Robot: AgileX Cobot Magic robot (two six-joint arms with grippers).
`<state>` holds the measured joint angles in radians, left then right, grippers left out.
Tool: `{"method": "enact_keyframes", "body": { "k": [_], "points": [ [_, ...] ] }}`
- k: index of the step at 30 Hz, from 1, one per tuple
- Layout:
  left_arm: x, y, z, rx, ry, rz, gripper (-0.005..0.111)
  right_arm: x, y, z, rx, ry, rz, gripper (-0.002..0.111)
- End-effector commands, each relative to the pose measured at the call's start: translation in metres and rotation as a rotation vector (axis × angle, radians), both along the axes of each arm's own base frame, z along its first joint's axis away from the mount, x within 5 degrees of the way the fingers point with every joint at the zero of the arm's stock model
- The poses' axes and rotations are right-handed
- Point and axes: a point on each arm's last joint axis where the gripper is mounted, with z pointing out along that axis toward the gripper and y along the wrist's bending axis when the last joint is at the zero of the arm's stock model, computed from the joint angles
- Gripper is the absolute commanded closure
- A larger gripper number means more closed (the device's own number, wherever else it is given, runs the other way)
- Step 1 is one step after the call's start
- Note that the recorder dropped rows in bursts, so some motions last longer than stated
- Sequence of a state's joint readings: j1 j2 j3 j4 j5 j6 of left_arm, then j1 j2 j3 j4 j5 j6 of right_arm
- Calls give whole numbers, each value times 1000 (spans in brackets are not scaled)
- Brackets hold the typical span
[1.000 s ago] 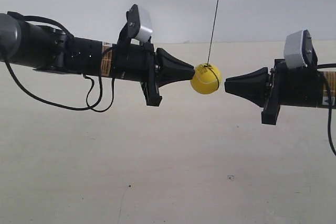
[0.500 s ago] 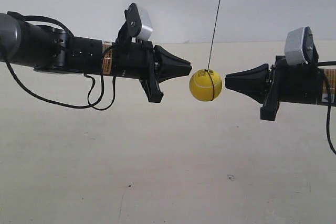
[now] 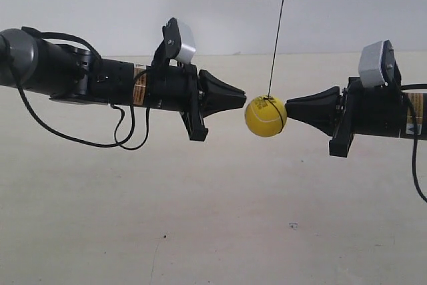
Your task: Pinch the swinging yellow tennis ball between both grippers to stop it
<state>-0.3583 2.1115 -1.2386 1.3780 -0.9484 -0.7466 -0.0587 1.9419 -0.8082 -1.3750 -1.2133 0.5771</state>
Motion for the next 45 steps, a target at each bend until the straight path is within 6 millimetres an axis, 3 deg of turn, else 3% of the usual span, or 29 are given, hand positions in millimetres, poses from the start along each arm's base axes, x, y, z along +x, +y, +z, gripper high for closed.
{"method": "enact_keyframes", "body": {
  "k": [1,17,45],
  "points": [
    [-2,-2,0,-22,3,-23,102,2,0,3,6,-16,1,108],
    [-13,-18,-4,16,-6,-82,102,2,0,3,7,-14,0,108],
    [-10,-17,-7,48,-14,-52,102,2,0,3,7,-10,1,108]
  ]
}}
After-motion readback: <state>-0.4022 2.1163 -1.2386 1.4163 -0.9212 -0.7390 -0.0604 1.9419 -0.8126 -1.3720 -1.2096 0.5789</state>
